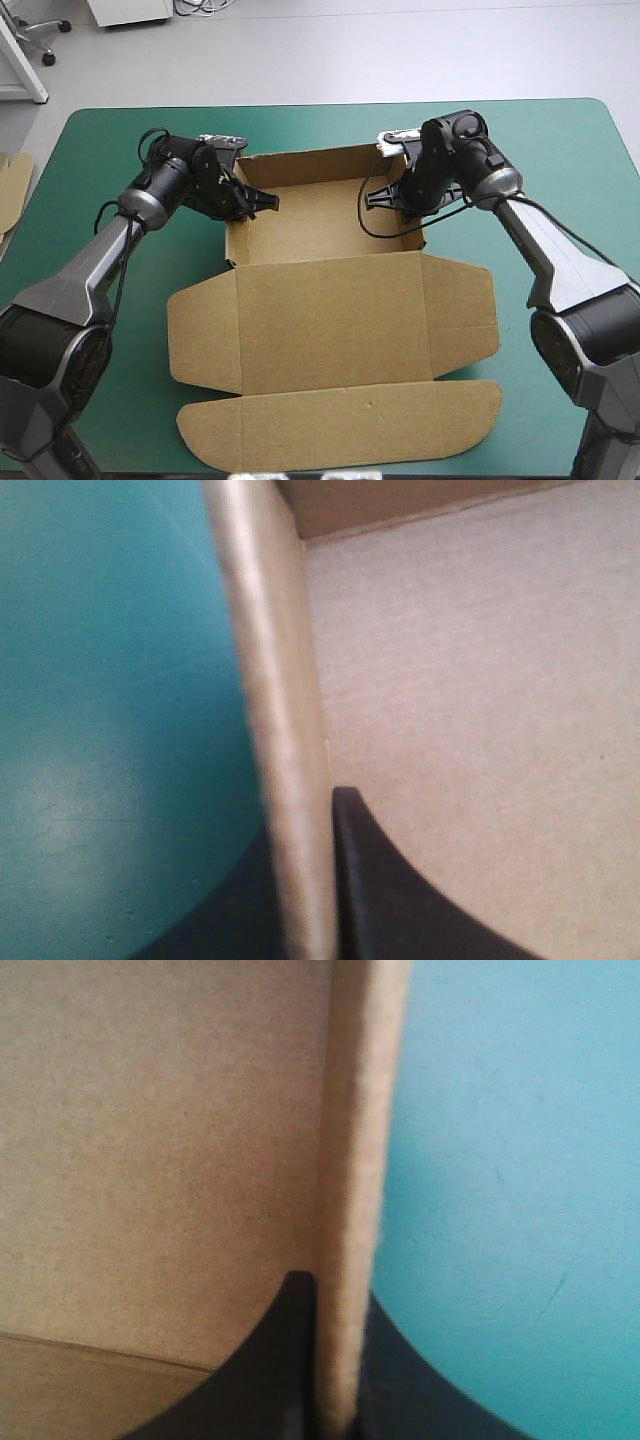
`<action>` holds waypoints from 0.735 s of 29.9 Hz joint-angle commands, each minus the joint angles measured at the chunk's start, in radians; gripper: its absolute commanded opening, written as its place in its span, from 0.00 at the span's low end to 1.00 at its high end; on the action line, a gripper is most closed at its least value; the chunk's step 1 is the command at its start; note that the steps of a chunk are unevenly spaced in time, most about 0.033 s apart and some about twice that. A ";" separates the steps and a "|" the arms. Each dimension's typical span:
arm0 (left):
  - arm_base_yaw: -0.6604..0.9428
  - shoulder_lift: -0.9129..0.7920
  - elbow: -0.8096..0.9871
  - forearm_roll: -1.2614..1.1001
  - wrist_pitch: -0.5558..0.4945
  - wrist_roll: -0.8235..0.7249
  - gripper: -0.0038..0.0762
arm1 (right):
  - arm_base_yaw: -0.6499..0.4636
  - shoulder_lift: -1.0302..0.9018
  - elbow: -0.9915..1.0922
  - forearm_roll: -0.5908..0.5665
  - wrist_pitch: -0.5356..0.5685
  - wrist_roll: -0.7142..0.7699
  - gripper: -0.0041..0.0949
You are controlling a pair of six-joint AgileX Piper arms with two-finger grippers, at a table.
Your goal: Fold the box
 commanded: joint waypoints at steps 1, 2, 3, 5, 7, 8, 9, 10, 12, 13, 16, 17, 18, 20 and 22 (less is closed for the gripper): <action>-0.022 -0.046 -0.027 -0.035 0.003 0.049 0.03 | 0.000 -0.058 0.000 0.022 0.001 -0.031 0.02; -0.023 -0.046 -0.027 -0.035 -0.001 0.049 0.03 | 0.000 -0.058 0.013 0.022 0.001 -0.031 0.02; -0.023 -0.046 -0.027 -0.037 0.000 0.049 0.03 | 0.000 -0.058 0.026 0.022 0.001 -0.031 0.02; -0.023 -0.044 -0.027 -0.037 -0.002 0.049 0.03 | 0.000 -0.058 0.044 0.022 0.001 -0.031 0.02; -0.023 -0.039 -0.027 -0.037 0.003 0.049 0.03 | 0.000 -0.058 0.048 0.018 0.001 -0.031 0.02; -0.024 -0.035 -0.027 -0.037 0.006 0.049 0.03 | 0.000 -0.058 0.048 0.018 -0.001 -0.031 0.02; -0.024 -0.030 -0.027 -0.037 0.011 0.049 0.03 | 0.000 -0.058 0.048 0.018 -0.001 -0.031 0.02; -0.024 -0.028 -0.027 -0.037 0.012 0.049 0.03 | 0.000 -0.058 0.048 0.018 -0.001 -0.031 0.02; -0.024 -0.018 -0.027 -0.035 0.018 0.049 0.03 | 0.000 -0.058 0.048 0.018 -0.001 -0.031 0.02; -0.024 -0.010 -0.027 -0.035 0.023 0.049 0.03 | 0.000 -0.058 0.048 0.018 -0.001 -0.031 0.02; -0.024 0.000 -0.027 -0.035 0.026 0.049 0.03 | 0.000 -0.058 0.059 0.018 -0.008 -0.031 0.02; -0.024 0.005 -0.027 -0.035 0.026 0.049 0.03 | 0.000 -0.058 0.067 0.018 -0.011 -0.031 0.02; -0.024 0.008 -0.027 -0.035 0.027 0.049 0.03 | 0.000 -0.053 0.072 0.018 -0.013 -0.031 0.02; -0.024 0.017 -0.027 -0.035 0.028 0.049 0.03 | 0.000 -0.044 0.079 0.018 -0.011 -0.031 0.02; -0.024 0.024 -0.027 -0.035 0.032 0.049 0.03 | 0.000 -0.027 0.081 0.021 -0.008 -0.031 0.02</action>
